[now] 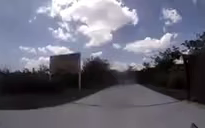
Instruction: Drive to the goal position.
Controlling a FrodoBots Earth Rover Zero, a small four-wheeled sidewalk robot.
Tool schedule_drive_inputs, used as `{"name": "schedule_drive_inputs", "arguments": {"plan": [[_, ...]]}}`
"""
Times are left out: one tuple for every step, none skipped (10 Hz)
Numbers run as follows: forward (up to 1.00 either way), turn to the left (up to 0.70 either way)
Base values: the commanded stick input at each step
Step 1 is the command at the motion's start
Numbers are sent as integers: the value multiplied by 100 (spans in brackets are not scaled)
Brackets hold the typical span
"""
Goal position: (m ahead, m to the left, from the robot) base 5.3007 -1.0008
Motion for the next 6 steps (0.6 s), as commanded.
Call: {"name": "schedule_drive_inputs", "arguments": {"plan": [[85, -34], [85, -34], [85, -34], [85, -26], [85, 0], [85, 0]]}}
